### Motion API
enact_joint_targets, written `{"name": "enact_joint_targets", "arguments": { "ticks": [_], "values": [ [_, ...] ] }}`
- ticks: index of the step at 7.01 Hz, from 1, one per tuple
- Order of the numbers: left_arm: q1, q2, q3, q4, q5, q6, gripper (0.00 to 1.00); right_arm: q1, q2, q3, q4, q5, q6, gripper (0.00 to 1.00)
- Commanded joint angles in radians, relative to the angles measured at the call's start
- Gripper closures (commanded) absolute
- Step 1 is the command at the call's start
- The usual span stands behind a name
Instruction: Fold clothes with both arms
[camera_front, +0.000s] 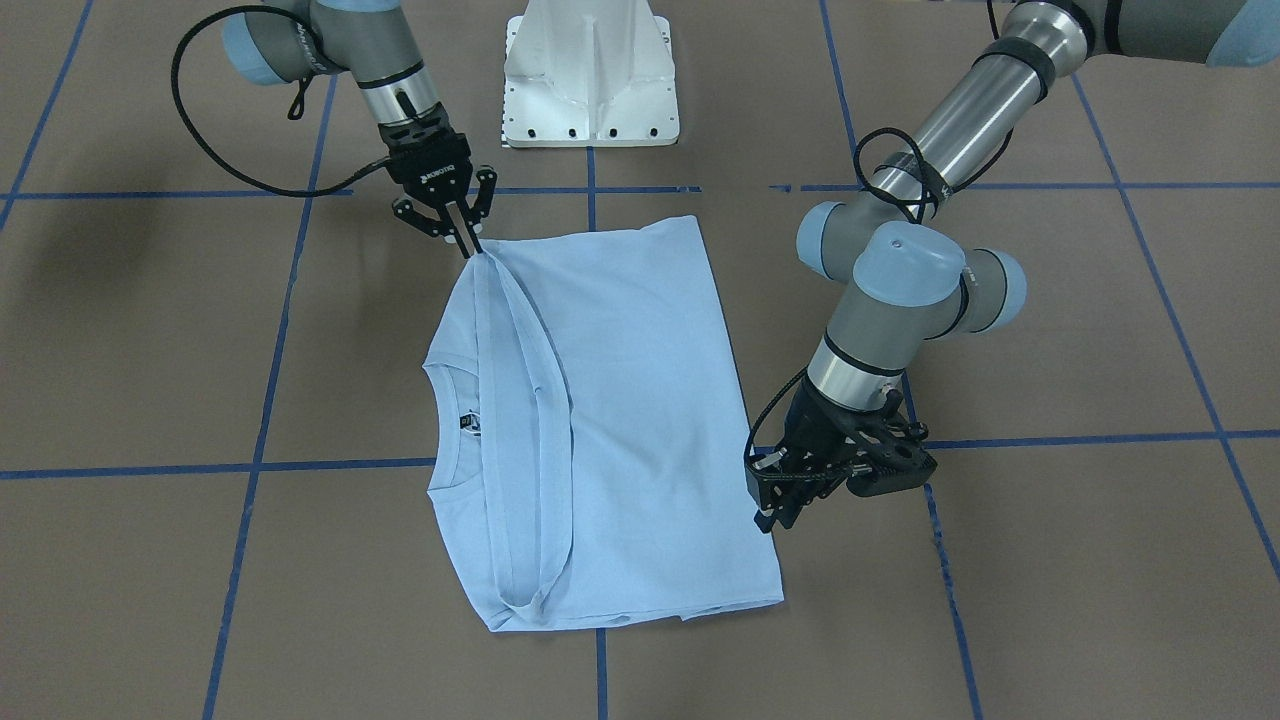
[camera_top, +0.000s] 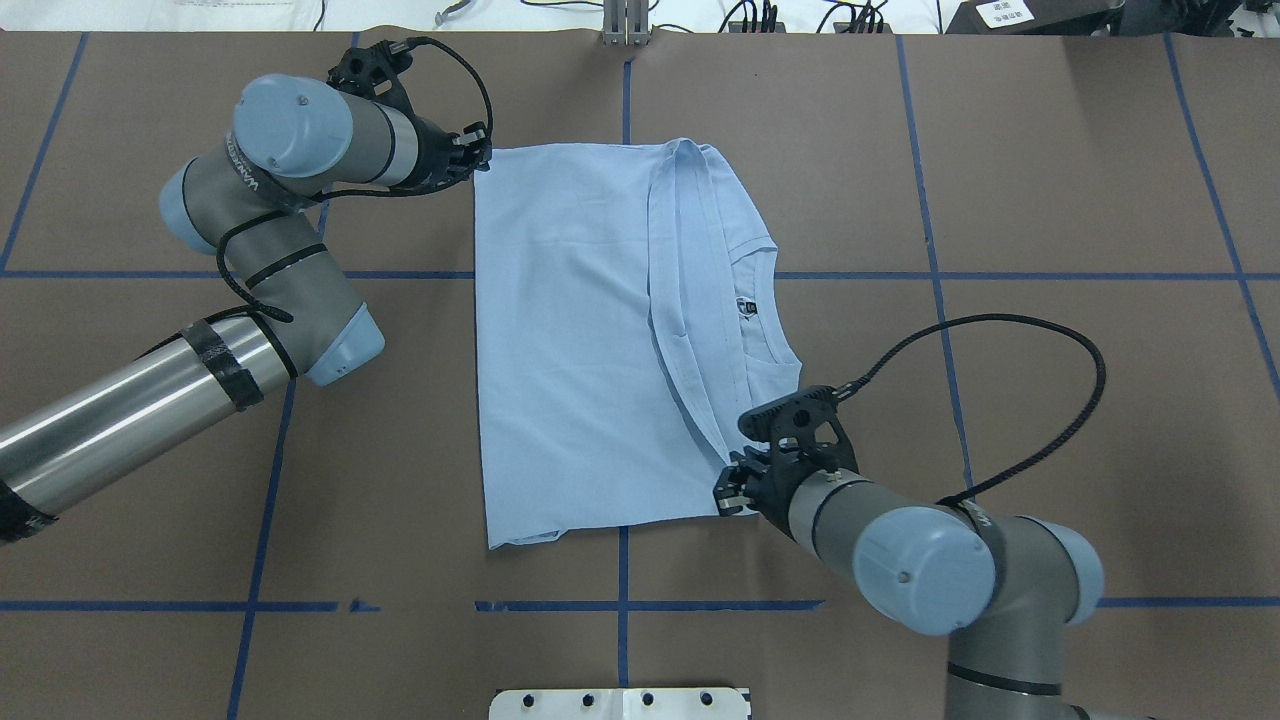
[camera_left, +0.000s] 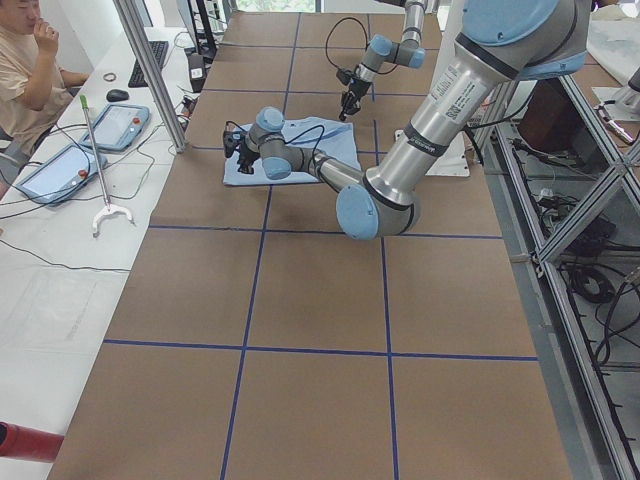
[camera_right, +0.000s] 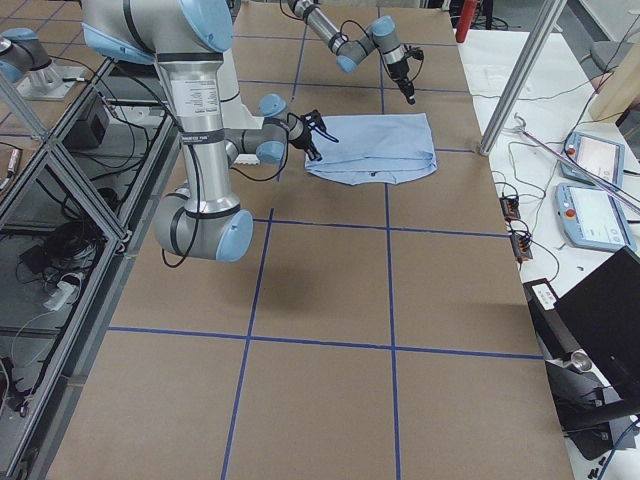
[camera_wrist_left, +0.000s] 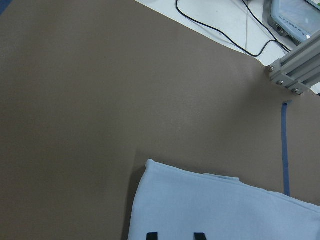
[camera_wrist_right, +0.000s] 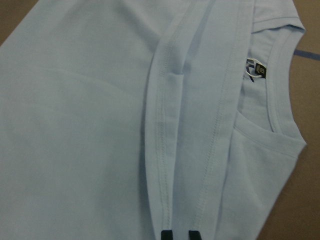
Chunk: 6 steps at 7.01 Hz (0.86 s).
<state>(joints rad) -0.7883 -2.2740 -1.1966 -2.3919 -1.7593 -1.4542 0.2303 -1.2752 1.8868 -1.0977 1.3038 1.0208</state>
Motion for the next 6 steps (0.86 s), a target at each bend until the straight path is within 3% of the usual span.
{"name": "enact_joint_targets", "arguments": {
  "ticks": [1, 3, 4, 6],
  "values": [
    [0.0, 0.002, -0.001, 0.0, 0.0, 0.0, 0.64, 0.014, 0.12, -0.06, -0.085, -0.001, -0.04, 0.76],
    [0.0, 0.008, -0.001, -0.003, 0.0, 0.002, 0.64, 0.039, 0.125, -0.074, -0.087, -0.001, -0.106, 0.76],
    [0.0, 0.008, -0.001, -0.003, 0.0, 0.0, 0.64, 0.056, 0.141, -0.101, -0.085, -0.001, -0.113, 0.62],
    [0.0, 0.008, -0.001, -0.003, 0.0, -0.002, 0.64, 0.047, 0.145, -0.127, -0.08, 0.005, -0.114, 0.57]
  ]
}}
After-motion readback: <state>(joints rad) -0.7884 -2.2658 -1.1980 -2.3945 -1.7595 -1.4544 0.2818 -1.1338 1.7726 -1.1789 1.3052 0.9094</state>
